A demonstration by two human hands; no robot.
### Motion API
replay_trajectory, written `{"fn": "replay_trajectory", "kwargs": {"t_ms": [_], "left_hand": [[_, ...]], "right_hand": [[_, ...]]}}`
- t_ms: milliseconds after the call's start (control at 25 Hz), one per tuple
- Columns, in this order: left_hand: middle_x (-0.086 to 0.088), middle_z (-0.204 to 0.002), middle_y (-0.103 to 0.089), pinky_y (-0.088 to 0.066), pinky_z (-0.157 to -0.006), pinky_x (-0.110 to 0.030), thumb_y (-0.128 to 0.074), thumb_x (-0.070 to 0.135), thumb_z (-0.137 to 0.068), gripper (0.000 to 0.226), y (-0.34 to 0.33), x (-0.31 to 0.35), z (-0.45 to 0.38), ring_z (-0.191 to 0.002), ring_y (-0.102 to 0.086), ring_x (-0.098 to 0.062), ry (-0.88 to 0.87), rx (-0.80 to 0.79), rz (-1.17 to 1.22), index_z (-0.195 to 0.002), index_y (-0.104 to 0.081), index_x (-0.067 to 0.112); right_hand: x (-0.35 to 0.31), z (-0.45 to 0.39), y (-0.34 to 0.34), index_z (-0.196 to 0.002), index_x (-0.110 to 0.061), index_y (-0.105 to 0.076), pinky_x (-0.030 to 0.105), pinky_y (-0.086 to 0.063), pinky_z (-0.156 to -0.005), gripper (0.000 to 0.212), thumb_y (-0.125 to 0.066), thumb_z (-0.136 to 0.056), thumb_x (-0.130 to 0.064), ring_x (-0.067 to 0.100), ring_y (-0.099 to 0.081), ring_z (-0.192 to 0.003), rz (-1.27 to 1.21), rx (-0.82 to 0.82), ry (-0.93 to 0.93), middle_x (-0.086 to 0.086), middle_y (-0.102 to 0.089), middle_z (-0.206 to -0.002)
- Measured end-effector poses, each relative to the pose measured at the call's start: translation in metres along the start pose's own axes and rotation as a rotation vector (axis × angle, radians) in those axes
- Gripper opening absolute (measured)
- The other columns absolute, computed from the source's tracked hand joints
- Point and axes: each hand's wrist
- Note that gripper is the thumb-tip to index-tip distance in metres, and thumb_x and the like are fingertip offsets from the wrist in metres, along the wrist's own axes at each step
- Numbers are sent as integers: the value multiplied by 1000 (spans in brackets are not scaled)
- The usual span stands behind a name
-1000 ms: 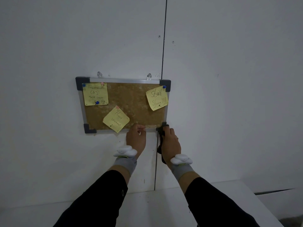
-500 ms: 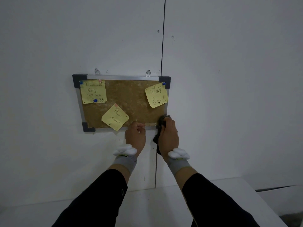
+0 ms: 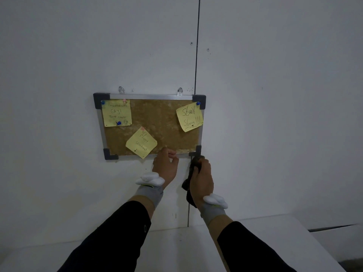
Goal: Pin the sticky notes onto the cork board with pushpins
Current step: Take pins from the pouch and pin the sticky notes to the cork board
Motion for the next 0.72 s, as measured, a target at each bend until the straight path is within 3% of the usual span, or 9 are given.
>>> {"fn": "replay_trajectory", "kwargs": {"t_ms": [120, 240, 440, 560, 720], "left_hand": [[-8, -112, -62, -41, -77, -27, -47, 17, -94, 14, 1, 0, -3, -96, -57, -25, -62, -6, -26, -102, -58, 13], [-7, -103, -63, -42, -73, -29, -43, 18, -94, 15, -2, 7, -5, -88, -56, -23, -180, 37, -106, -96, -57, 17], [-9, -104, -62, -47, -81, -39, -44, 16, -93, 16, -7, 21, -8, -93, -57, -27, -302, 78, -118, -99, -59, 13], [-9, -105, -62, -47, -84, -39, -45, 17, -93, 16, -7, 19, -8, -96, -56, -27, -297, 70, -126, -100, -59, 14], [-9, -108, -62, -47, -87, -41, -45, 18, -93, 17, -2, 19, -1, -101, -55, -26, -284, 45, -117, -101, -59, 14]], "right_hand": [[-22, -15, 16, -110, -12, -52, 38, -50, -77, 17, -40, -97, -13, 23, -58, -88, 13, 139, 150, 7, -57, -103], [-47, -44, 26, -117, -15, -51, 36, -49, -68, 22, -41, -97, -15, 24, -57, -85, 60, 160, 253, 7, -55, -105], [-63, -66, 28, -116, -18, -49, 35, -48, -61, 23, -37, -97, -16, 29, -57, -80, 248, 115, 274, 10, -53, -103], [-46, -53, 28, -117, -17, -49, 38, -50, -60, 25, -36, -96, -10, 34, -57, -79, 387, 45, 277, 13, -52, -101], [-41, -41, 31, -115, -17, -50, 37, -50, -60, 24, -37, -96, -11, 34, -56, -77, 391, 27, 222, 13, -51, -101]]}}
Point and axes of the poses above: each hand's wrist, its own z-axis away from the middle knuckle, its own y-axis out of the back of the hand, x = y × z
